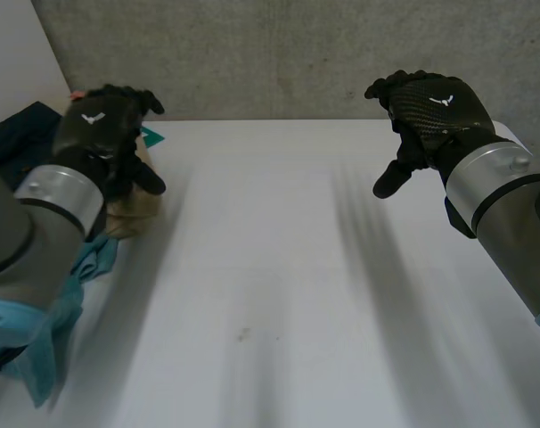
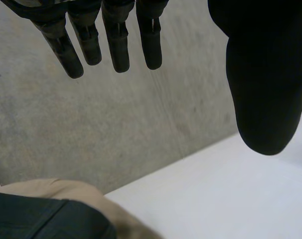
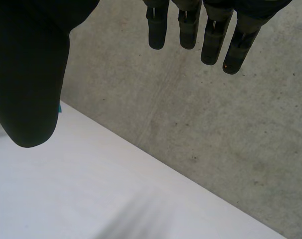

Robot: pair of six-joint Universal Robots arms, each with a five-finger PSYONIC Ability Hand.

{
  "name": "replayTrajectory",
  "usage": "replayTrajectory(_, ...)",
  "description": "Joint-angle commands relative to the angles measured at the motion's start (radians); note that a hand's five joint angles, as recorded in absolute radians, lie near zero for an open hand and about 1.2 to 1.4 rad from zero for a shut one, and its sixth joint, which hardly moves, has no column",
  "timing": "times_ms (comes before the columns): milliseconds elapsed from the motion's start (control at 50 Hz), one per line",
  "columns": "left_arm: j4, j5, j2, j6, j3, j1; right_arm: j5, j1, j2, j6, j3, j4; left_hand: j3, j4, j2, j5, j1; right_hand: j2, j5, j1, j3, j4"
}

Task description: Fold the laundry.

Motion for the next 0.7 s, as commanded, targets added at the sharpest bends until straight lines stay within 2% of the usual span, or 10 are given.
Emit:
replayTrajectory(20, 0.104, -0.005, -0.220, 0.297, 0.080, -0.002, 0.000, 0.000, -0.002, -0.033, 0.000, 0.001, 0.003, 0.008, -0.188, -0.009, -0.199, -0.044, -0.052, -0.017, -0.032, -0.052)
replayTrajectory(120, 0.119, -0.010, -0.382, 0.487, 0.168, 0.006, 0.000, 0.000, -0.002, -0.039, 0.005, 0.001, 0.006, 0.011, -0.185, -0.006, -0.196, -0.044, -0.052, -0.017, -0.032, -0.052)
replayTrajectory(220, 0.118, -0.022, -0.504, 0.593, 0.251, 0.024, 0.000, 0.002, -0.002, -0.039, 0.006, 0.001, 0.050, 0.055, -0.141, 0.038, -0.152, -0.044, -0.052, -0.017, -0.032, -0.052)
replayTrajectory(260, 0.118, -0.031, -0.539, 0.620, 0.280, 0.060, 0.000, 0.002, -0.002, -0.041, 0.008, 0.001, 0.056, 0.061, -0.136, 0.044, -0.146, -0.044, -0.052, -0.017, -0.032, -0.052)
replayTrajectory(320, 0.118, -0.048, -0.562, 0.633, 0.306, 0.107, 0.000, 0.002, 0.000, -0.041, 0.009, 0.001, 0.062, 0.067, -0.130, 0.049, -0.140, -0.044, -0.052, -0.017, -0.032, -0.052)
replayTrajectory(460, 0.122, -0.145, -0.585, 0.698, 0.372, 0.222, 0.000, 0.002, 0.001, -0.041, 0.011, -0.001, 0.082, 0.087, -0.109, 0.070, -0.119, -0.044, -0.052, -0.017, -0.032, -0.052)
replayTrajectory(540, 0.139, -0.169, -0.616, 0.782, 0.401, 0.259, 0.000, 0.003, 0.001, -0.041, 0.014, -0.001, 0.082, 0.087, -0.109, 0.070, -0.119, -0.044, -0.052, -0.017, -0.032, -0.052)
replayTrajectory(620, 0.176, -0.177, -0.645, 0.920, 0.403, 0.316, 0.000, 0.003, 0.012, -0.041, 0.014, -0.001, 0.079, 0.084, -0.112, 0.067, -0.122, -0.044, -0.052, -0.017, -0.032, -0.052)
replayTrajectory(700, 0.181, -0.180, -0.645, 0.979, 0.381, 0.313, 0.000, 0.005, 0.024, -0.041, 0.014, -0.001, 0.073, 0.078, -0.118, 0.061, -0.128, -0.044, -0.052, -0.017, -0.032, -0.052)
